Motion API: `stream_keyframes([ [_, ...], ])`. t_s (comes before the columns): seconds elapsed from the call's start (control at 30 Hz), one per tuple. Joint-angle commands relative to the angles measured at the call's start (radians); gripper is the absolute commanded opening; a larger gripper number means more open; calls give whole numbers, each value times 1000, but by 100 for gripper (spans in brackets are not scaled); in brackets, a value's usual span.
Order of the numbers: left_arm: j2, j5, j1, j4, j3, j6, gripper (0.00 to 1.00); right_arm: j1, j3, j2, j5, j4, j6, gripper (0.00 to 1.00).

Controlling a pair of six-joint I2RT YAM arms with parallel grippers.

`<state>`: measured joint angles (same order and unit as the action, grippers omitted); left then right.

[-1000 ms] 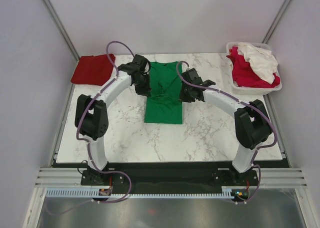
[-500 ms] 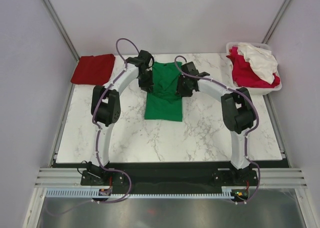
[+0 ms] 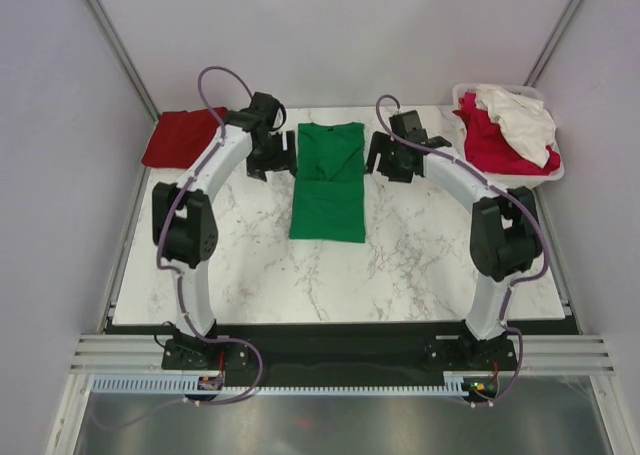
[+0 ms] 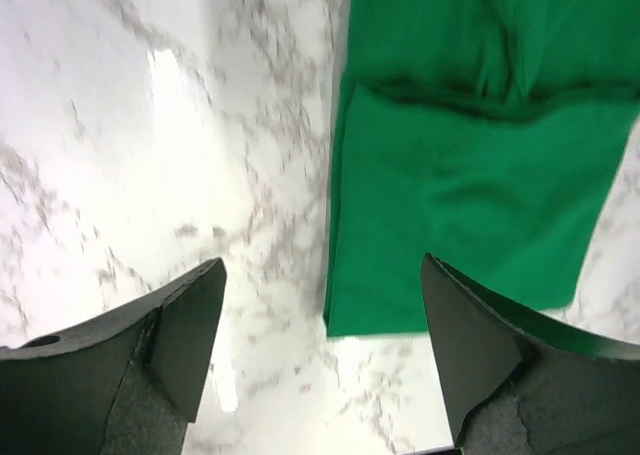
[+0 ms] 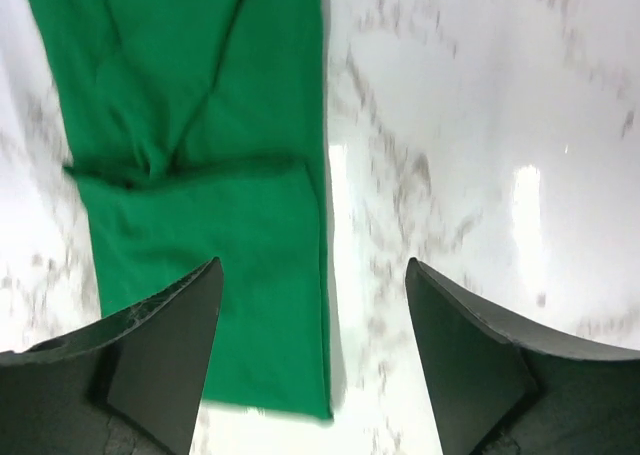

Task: Fold and stack the t-shirts
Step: Fold the tshirt

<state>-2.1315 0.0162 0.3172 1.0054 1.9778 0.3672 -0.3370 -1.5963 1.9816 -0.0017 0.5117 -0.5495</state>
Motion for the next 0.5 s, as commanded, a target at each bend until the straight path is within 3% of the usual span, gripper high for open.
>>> stream_keyframes([
  [0.0, 219, 54, 10, -86, -255, 44, 86, -11, 221, -154, -119, -47, 4, 82],
  [0.13, 340, 319, 14, -290, -554, 87, 87, -13, 484, -257, -380, -269, -97, 85],
  [0.27, 390, 375, 22, -451, -778, 122, 88, -20, 643, -279, -468, -390, -144, 85],
  [0.47, 375, 367, 22, -559, -890, 162, 88, -22, 722, -264, -485, -435, -170, 84],
])
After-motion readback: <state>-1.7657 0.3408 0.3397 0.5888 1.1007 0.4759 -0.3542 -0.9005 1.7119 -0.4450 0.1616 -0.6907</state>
